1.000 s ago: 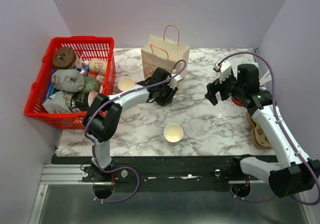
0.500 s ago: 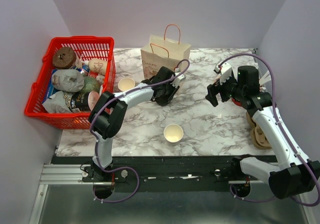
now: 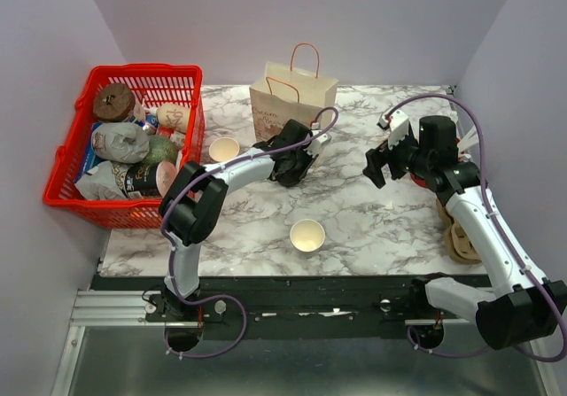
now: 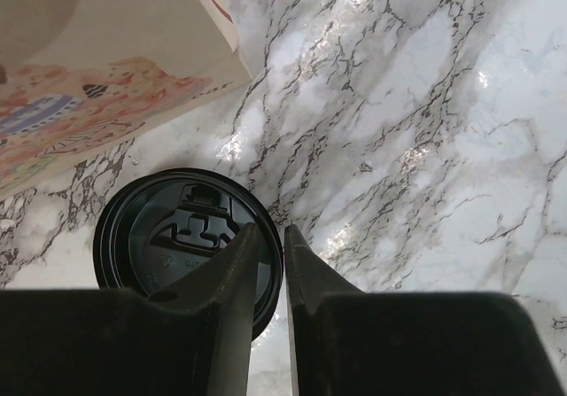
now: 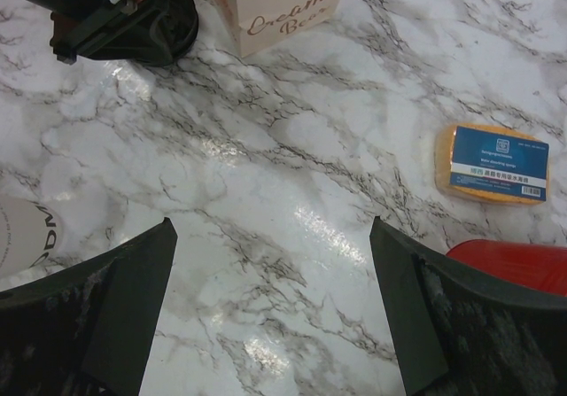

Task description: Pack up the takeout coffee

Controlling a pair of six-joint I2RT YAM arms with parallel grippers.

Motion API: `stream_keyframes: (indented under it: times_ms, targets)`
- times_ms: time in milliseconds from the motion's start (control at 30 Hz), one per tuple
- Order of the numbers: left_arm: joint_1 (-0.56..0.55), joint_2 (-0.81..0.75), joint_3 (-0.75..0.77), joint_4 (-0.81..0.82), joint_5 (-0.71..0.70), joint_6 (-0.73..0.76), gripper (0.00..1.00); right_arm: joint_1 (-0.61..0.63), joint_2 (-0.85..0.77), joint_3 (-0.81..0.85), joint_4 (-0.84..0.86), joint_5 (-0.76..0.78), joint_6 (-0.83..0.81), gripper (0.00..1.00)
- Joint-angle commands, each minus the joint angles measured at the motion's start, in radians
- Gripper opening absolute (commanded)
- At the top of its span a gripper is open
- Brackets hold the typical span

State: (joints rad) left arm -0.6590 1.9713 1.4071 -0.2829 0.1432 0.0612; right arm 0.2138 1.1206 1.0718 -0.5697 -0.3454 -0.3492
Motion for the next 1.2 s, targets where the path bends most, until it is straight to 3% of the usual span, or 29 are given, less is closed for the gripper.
stream_keyframes:
  times_ms: [0,233,633,900,1167]
  targets:
    - [-0.005,0.024,0.023,-0.018,-0.022,0.000,0.25,-0.005,0.013,-0.004,0.024,-0.001,-0.008,1.00]
    - [-0.005,0.041,0.041,-0.032,-0.005,0.003,0.22,-0.005,0.018,-0.010,0.030,-0.001,-0.008,1.00]
    - [-0.005,0.032,0.043,-0.036,0.002,0.005,0.00,-0.005,0.022,-0.013,0.034,0.005,-0.010,1.00]
    - [0.001,-0.003,0.041,-0.053,0.021,0.012,0.00,-0.007,0.024,-0.013,0.037,0.003,-0.008,1.00]
    - [0.062,-0.143,-0.026,-0.042,0.215,0.011,0.00,-0.007,0.027,-0.010,0.036,-0.001,-0.005,1.00]
